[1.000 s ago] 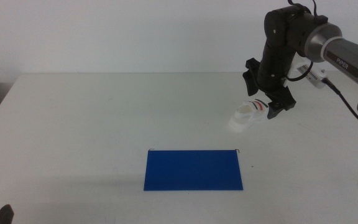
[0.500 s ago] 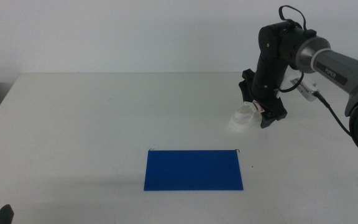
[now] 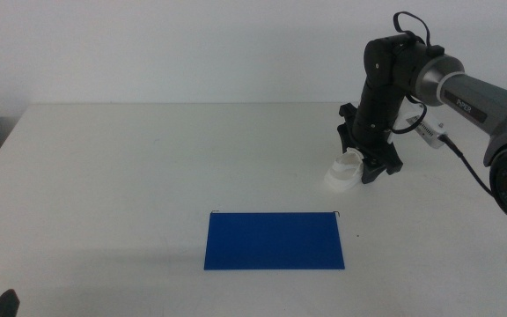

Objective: Use one arm to grab the shoe from the table and place it on the mat.

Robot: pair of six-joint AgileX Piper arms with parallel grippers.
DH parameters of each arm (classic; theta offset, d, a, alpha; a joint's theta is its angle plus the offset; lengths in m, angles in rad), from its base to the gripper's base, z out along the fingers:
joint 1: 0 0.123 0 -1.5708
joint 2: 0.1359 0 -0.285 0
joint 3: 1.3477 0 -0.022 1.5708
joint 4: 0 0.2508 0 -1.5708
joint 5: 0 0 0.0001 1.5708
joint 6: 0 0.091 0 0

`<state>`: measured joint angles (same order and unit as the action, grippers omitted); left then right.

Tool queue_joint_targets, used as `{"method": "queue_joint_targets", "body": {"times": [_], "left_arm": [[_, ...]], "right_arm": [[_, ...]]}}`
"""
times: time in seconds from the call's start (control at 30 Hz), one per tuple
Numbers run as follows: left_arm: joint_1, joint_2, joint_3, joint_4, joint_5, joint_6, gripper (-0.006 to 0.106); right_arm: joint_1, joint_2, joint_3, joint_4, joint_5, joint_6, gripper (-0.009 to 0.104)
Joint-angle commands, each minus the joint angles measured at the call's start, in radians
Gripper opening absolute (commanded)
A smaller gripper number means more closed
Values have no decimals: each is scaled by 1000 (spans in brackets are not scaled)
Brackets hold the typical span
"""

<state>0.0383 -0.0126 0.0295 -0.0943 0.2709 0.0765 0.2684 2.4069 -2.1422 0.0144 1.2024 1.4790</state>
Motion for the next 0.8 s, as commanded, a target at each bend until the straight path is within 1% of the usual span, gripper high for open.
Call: {"method": "queue_joint_targets", "body": {"times": [0.0, 0.03, 0.07, 0.2, 0.33, 0.43, 0.5, 0.6, 0.77], "left_arm": [[-4, -14, 7, -8, -80, -5, 94], [-4, -14, 7, -8, -80, -5, 94], [-4, -14, 7, -8, -80, -5, 94], [-4, -14, 7, -8, -80, -5, 94], [-4, -14, 7, -8, -80, -5, 94], [-4, -14, 7, -8, -80, -5, 94], [-4, -14, 7, -8, -80, -5, 94], [-4, -14, 7, -8, -80, -5, 94], [-4, -14, 7, -8, -80, -5, 94]], "right_arm": [[-1, -68, -50, -14, 70, -8, 5], [-1, -68, -63, -14, 89, -11, -1], [-1, -73, -69, -14, 86, -24, -4], [3, -101, -68, -8, 86, -72, -4], [21, -146, -37, -14, 88, -50, -4], [40, -217, 55, -67, 87, 14, -4], [47, -272, 118, -90, 87, 28, -4], [51, -340, 204, -79, 87, 22, -4], [87, -424, 308, -80, 87, 36, -4]]}}
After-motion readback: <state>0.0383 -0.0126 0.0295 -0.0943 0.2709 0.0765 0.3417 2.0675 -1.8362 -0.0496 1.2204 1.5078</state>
